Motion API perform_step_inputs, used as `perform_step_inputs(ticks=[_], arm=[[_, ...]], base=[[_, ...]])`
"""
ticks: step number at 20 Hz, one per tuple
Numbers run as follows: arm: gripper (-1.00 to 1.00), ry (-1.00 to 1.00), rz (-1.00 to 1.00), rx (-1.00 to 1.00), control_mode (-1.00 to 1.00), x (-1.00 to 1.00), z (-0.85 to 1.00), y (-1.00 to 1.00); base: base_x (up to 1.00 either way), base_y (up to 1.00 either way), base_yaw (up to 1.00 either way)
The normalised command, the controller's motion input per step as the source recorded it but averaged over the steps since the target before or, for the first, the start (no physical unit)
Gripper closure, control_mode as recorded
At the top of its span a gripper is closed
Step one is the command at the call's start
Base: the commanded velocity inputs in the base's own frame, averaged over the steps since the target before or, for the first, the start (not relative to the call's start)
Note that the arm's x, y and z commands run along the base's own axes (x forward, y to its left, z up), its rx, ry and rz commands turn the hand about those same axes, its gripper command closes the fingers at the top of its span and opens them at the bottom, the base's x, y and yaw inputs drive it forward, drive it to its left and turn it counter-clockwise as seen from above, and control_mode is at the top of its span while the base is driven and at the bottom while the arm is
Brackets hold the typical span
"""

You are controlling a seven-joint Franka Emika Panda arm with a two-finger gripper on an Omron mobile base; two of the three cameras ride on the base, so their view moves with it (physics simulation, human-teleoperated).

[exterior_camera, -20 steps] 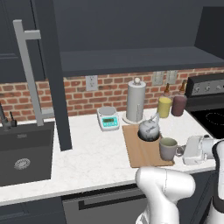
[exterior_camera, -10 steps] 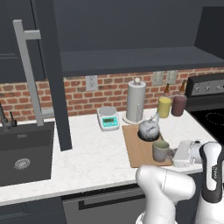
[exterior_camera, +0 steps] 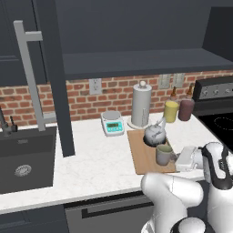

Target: Pick the kettle from the counter and place it on the tray. Then pick the mug from the cabinet and place it on the tray. Then close the cabinet doors.

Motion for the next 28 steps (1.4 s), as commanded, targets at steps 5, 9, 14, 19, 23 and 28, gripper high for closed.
perform_step_inputs(ticks=[5,9,14,19,23,28], arm=[[1.0,0.05,0.04,0.0,-1.0,0.4,-0.18,0.0],[1.0,0.05,0.07,0.0,-1.0,0.14,-0.18,0.0],[1.0,0.03,0.07,0.0,-1.0,0.1,-0.2,0.0],[1.0,0.0,0.07,0.0,-1.0,0.01,-0.27,0.0],[1.0,0.0,0.06,0.0,-1.0,0.0,-0.28,0.01],[-1.0,0.0,0.02,0.0,-1.0,0.0,-0.06,0.13]], base=[[0.0,0.0,0.0],[0.0,0.0,0.0],[0.0,0.0,0.0],[0.0,0.0,0.0],[0.0,0.0,0.0],[0.0,0.0,0.0]])
